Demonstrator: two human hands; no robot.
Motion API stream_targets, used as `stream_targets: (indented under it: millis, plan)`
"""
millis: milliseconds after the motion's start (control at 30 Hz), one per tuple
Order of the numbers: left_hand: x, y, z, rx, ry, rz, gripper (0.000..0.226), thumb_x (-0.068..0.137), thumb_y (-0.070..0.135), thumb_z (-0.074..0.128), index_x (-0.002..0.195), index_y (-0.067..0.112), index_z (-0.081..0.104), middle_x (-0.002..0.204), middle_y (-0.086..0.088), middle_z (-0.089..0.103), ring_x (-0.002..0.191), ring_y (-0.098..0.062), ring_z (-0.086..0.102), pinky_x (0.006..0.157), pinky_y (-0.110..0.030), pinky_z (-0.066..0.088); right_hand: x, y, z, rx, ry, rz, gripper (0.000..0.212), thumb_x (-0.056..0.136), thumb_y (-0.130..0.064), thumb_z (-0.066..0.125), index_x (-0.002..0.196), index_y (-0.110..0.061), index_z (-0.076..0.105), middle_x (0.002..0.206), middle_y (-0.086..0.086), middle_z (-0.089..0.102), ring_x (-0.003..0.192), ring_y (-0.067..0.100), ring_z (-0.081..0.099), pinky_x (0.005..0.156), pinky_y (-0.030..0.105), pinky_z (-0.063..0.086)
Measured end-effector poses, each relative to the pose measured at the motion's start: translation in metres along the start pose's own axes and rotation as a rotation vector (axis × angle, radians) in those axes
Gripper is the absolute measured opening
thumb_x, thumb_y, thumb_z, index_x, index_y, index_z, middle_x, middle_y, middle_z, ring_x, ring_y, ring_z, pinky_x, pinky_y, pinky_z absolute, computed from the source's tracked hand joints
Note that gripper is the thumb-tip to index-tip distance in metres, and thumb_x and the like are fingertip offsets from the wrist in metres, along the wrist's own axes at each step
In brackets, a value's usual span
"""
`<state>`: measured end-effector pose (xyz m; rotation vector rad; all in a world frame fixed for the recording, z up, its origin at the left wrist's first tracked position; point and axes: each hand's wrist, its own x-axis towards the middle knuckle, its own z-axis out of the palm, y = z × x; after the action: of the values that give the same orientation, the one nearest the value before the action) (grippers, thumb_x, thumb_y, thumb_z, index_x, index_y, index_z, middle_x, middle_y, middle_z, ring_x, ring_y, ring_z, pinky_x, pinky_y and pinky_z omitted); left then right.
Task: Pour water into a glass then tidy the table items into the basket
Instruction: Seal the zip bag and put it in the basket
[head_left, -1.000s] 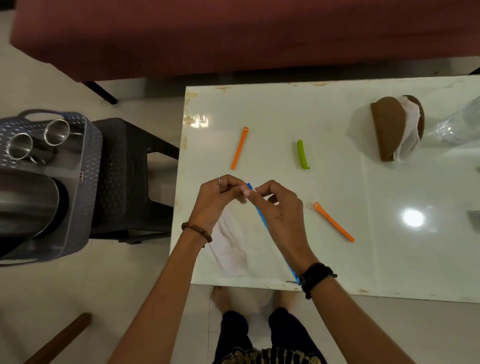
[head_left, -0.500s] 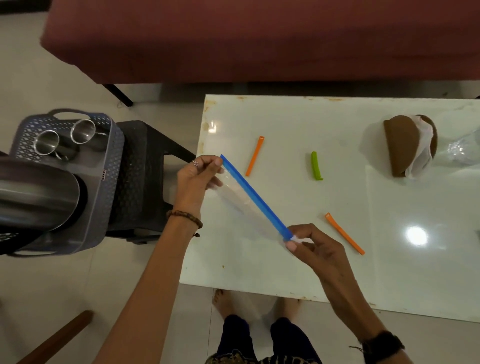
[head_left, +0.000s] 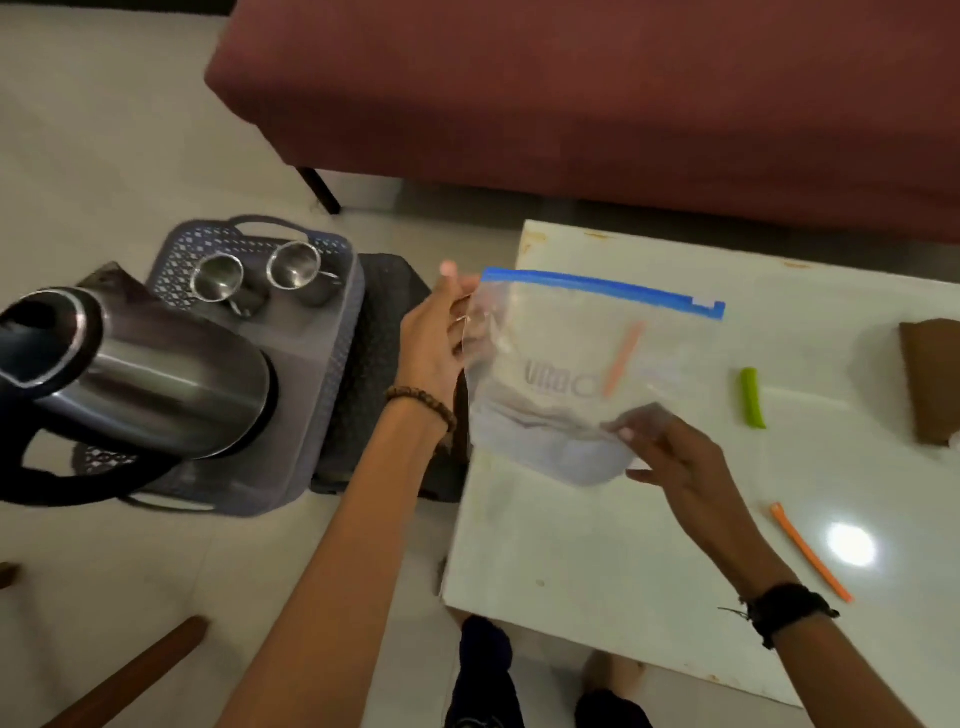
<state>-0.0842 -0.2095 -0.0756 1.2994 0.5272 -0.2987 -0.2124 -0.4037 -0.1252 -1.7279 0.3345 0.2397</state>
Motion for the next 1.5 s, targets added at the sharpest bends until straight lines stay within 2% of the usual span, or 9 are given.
stream_targets:
  millis: [100, 167, 333, 433, 533, 633, 933, 1133, 1500]
  plan:
    - [0.008, 0.002, -0.044, 0.003, 0.121, 0.007, 0.018, 0.092, 0.035, 0.046, 0.098, 0.024, 0.059, 0.114, -0.003, 0.064, 0.102, -0.014, 0.059, 0.089, -0.031, 0.048, 0.027, -0.026, 0.032, 0.005, -0.047, -0.068, 0.023, 0.093, -0.009, 0.049, 0.082, -0.025, 0.062, 0.086, -0.017, 0.064, 0.082, 0.004, 0.060, 0.074, 0.042, 0.056]
    - [0.012, 0.002, -0.075, -0.024, 0.193, -0.024, 0.014, 0.092, 0.030, 0.047, 0.099, 0.027, 0.058, 0.118, -0.002, 0.062, 0.114, -0.019, 0.053, 0.097, -0.037, 0.044, 0.047, -0.047, 0.059, -0.020, -0.085, -0.140, 0.024, 0.095, -0.010, 0.047, 0.084, -0.026, 0.062, 0.087, -0.019, 0.063, 0.082, 0.002, 0.060, 0.075, 0.039, 0.057]
    - [0.030, 0.011, -0.135, -0.176, 0.335, 0.083, 0.022, 0.096, 0.028, 0.039, 0.104, 0.023, 0.060, 0.106, 0.002, 0.064, 0.111, -0.017, 0.056, 0.095, -0.032, 0.045, 0.088, -0.102, 0.129, 0.029, -0.156, -0.296, 0.018, 0.091, -0.023, 0.052, 0.091, -0.038, 0.063, 0.092, -0.027, 0.066, 0.088, -0.003, 0.062, 0.076, 0.022, 0.055]
    - [0.050, 0.021, -0.161, -0.249, 0.432, 0.209, 0.023, 0.097, 0.027, 0.037, 0.106, 0.028, 0.058, 0.110, 0.009, 0.062, 0.111, -0.010, 0.055, 0.090, -0.023, 0.044, 0.108, -0.125, 0.170, -0.042, -0.169, -0.392, 0.021, 0.091, -0.027, 0.053, 0.091, -0.046, 0.061, 0.095, -0.031, 0.065, 0.092, 0.002, 0.063, 0.079, 0.035, 0.057]
    - [0.073, 0.022, -0.177, -0.438, 0.462, 0.224, 0.043, 0.097, 0.034, 0.036, 0.135, 0.016, 0.042, 0.142, -0.001, 0.045, 0.131, -0.014, 0.041, 0.110, -0.032, 0.033, 0.128, -0.132, 0.206, -0.103, -0.195, -0.422, 0.017, 0.091, -0.034, 0.049, 0.092, -0.048, 0.059, 0.092, -0.021, 0.067, 0.089, 0.016, 0.064, 0.077, 0.050, 0.055]
    - [0.096, 0.018, -0.177, -0.411, 0.504, 0.200, 0.051, 0.098, 0.035, 0.031, 0.143, 0.013, 0.027, 0.152, -0.003, 0.029, 0.139, -0.017, 0.030, 0.118, -0.037, 0.020, 0.149, -0.128, 0.222, -0.114, -0.193, -0.432, 0.018, 0.094, -0.029, 0.048, 0.093, -0.042, 0.059, 0.091, -0.005, 0.067, 0.084, 0.027, 0.064, 0.072, 0.057, 0.053]
    - [0.162, 0.023, -0.194, -0.410, 0.754, 0.144, 0.059, 0.095, 0.048, 0.028, 0.143, 0.015, 0.027, 0.151, -0.007, 0.030, 0.139, -0.021, 0.029, 0.118, -0.039, 0.020, 0.183, -0.122, 0.232, -0.102, -0.260, -0.362, 0.020, 0.095, -0.020, 0.048, 0.091, -0.034, 0.062, 0.091, -0.022, 0.067, 0.091, 0.009, 0.065, 0.077, 0.037, 0.058]
    - [0.176, 0.028, -0.198, -0.482, 0.652, 0.149, 0.056, 0.097, 0.043, 0.024, 0.138, 0.007, 0.036, 0.142, -0.017, 0.043, 0.131, -0.027, 0.041, 0.113, -0.041, 0.031, 0.186, -0.122, 0.234, -0.113, -0.256, -0.338, 0.017, 0.096, -0.016, 0.046, 0.100, -0.012, 0.062, 0.099, -0.007, 0.066, 0.096, 0.016, 0.064, 0.077, 0.041, 0.059]
    - [0.167, 0.020, -0.189, -0.471, 0.537, 0.164, 0.057, 0.096, 0.048, 0.024, 0.140, 0.013, 0.034, 0.144, -0.011, 0.041, 0.132, -0.024, 0.040, 0.114, -0.043, 0.029, 0.186, -0.122, 0.238, -0.128, -0.243, -0.339, 0.015, 0.096, -0.015, 0.046, 0.098, -0.015, 0.061, 0.095, -0.009, 0.065, 0.093, 0.014, 0.065, 0.077, 0.039, 0.059]
